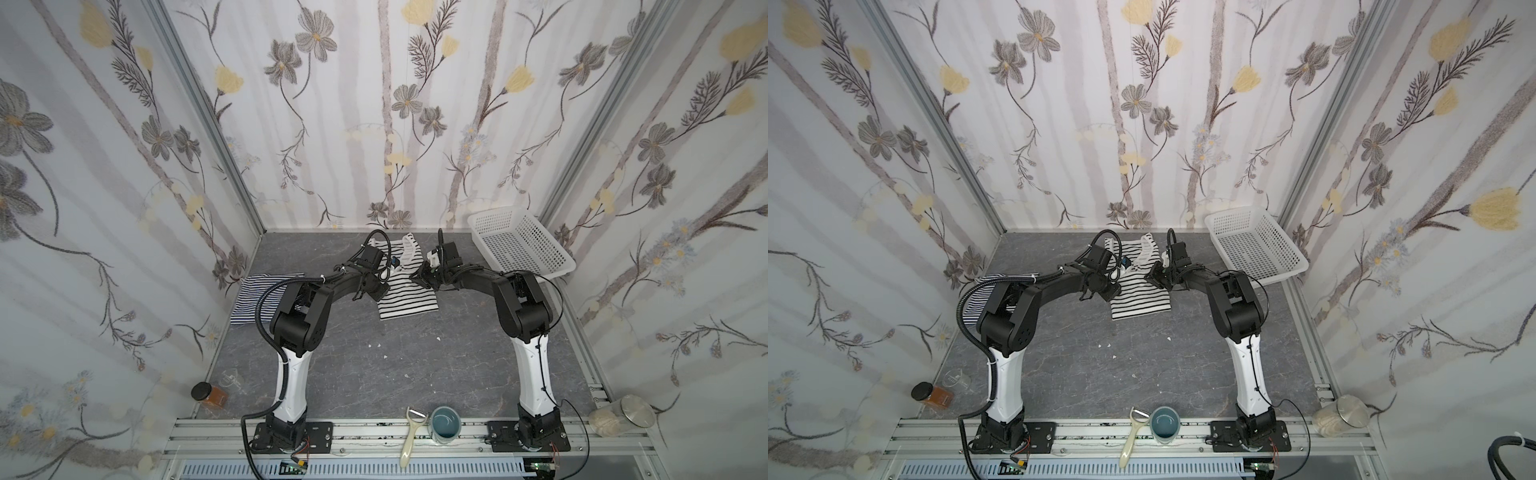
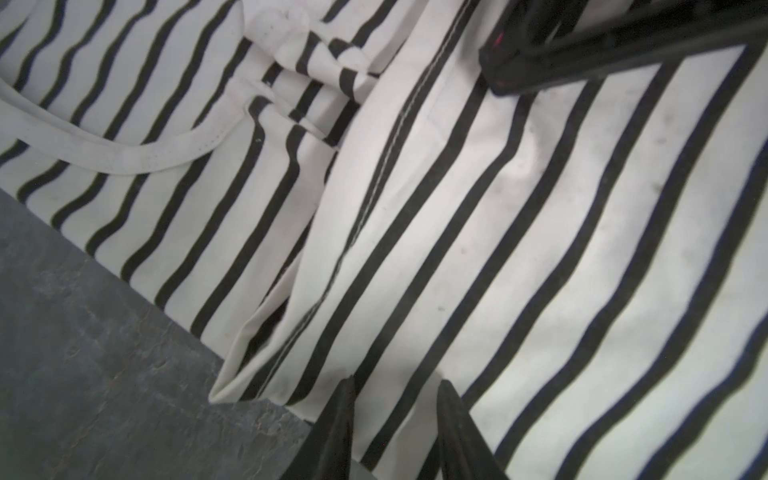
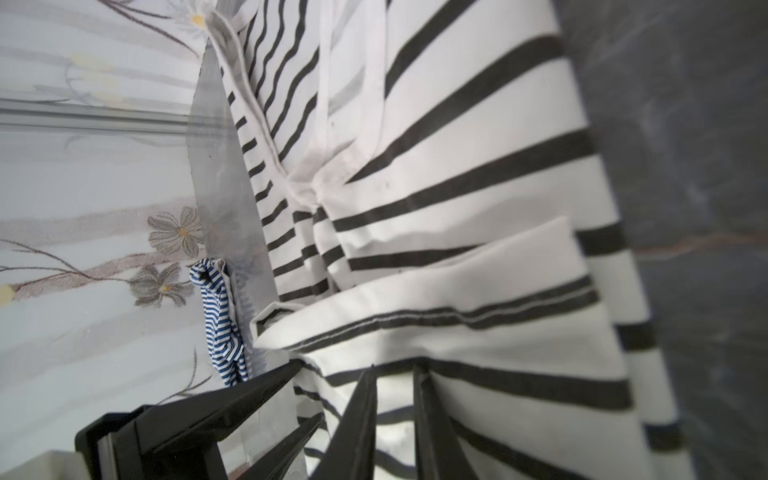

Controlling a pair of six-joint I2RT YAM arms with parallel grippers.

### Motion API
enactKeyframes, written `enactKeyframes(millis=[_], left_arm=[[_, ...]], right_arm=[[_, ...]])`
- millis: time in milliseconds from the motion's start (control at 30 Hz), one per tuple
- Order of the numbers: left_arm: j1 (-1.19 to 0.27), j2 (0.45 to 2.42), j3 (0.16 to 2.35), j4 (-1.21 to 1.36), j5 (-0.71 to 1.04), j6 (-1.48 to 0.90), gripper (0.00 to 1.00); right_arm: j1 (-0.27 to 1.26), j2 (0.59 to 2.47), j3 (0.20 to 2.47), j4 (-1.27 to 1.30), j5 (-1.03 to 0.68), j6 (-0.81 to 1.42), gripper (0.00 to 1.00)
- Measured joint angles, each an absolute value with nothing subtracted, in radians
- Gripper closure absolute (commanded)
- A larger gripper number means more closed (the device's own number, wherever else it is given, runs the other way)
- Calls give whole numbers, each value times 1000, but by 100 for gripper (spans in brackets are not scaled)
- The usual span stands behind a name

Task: Fold and stack the tank tops
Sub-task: 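Lay the folded end down on the strip with both grippers, then press the folded stack flat with both grippers, drawing them toward the robot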

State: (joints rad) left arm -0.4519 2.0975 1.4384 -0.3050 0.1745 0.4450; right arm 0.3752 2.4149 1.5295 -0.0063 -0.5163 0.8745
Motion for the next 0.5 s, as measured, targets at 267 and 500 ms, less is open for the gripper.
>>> enactKeyframes(millis=[267, 500], left_arm=[[-453, 2069, 1375, -265, 171, 444, 64], [-463, 2017, 1306, -265, 167, 445, 64]], right_arm=[[340, 2416, 1543, -36, -469, 908, 80], [362, 2275, 1438, -39, -439, 907, 75]])
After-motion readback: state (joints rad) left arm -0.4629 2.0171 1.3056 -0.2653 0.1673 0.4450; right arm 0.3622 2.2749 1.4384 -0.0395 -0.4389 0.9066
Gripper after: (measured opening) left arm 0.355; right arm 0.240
